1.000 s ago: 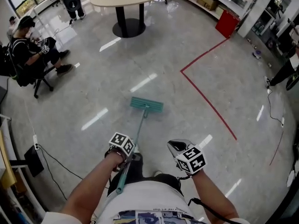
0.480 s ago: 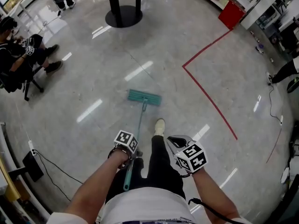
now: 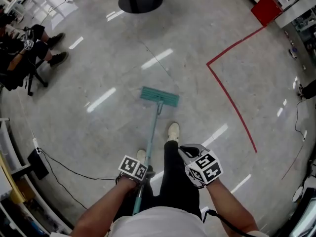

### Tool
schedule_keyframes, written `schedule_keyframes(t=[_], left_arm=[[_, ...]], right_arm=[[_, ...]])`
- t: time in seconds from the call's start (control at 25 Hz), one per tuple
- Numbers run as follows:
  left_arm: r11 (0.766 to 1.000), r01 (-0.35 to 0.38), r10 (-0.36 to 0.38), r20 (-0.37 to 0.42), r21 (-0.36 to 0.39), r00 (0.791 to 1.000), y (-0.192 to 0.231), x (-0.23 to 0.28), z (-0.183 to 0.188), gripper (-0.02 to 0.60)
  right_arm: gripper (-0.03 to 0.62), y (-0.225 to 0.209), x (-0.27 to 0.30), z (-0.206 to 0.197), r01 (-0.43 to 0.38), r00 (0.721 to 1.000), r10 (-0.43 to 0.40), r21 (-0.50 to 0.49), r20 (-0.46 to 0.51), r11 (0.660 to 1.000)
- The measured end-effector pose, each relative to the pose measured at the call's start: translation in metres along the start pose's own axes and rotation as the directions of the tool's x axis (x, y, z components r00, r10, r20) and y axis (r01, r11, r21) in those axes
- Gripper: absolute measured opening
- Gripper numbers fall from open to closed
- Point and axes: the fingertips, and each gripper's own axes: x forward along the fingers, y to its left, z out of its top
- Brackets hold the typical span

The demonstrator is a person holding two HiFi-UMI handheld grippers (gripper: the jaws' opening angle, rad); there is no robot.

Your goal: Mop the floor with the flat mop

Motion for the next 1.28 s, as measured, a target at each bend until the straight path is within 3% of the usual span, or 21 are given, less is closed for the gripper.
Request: schedule_keyframes(t=[0.24, 0.6, 0.84, 1.28], left_arm=[[1.000, 0.016, -0.016, 0.028, 0.001, 0.999, -0.007, -0.003, 0.013, 0.213], [1.000, 0.031, -0.030, 0.060, -0.005, 0.998, -0.012, -0.009, 0.056, 0.218], [1.000, 0.015, -0.016, 0.047, 0.002, 0.999, -0.011, -0.007, 0.063, 0.219], [0.997, 0.009, -0.011, 0.027, 0.074, 1.000, 0.016, 0.026, 0.056, 0.218]], right_arm=[[0.021, -0.011, 0.006, 0.002, -0.014, 1.000, 0.015, 0.029, -0.025, 0.999], [0.021, -0.043, -0.013, 0.013, 0.038, 0.999, -0.038, 0.063, 0.000, 0.997], [0.021, -0.048, -0.024, 0.006, 0.047, 0.999, -0.048, 0.081, 0.006, 0.996], [0.021, -0.026, 0.010, -0.039, -0.026, 0.998, 0.033, 0.122, -0.050, 0.992]])
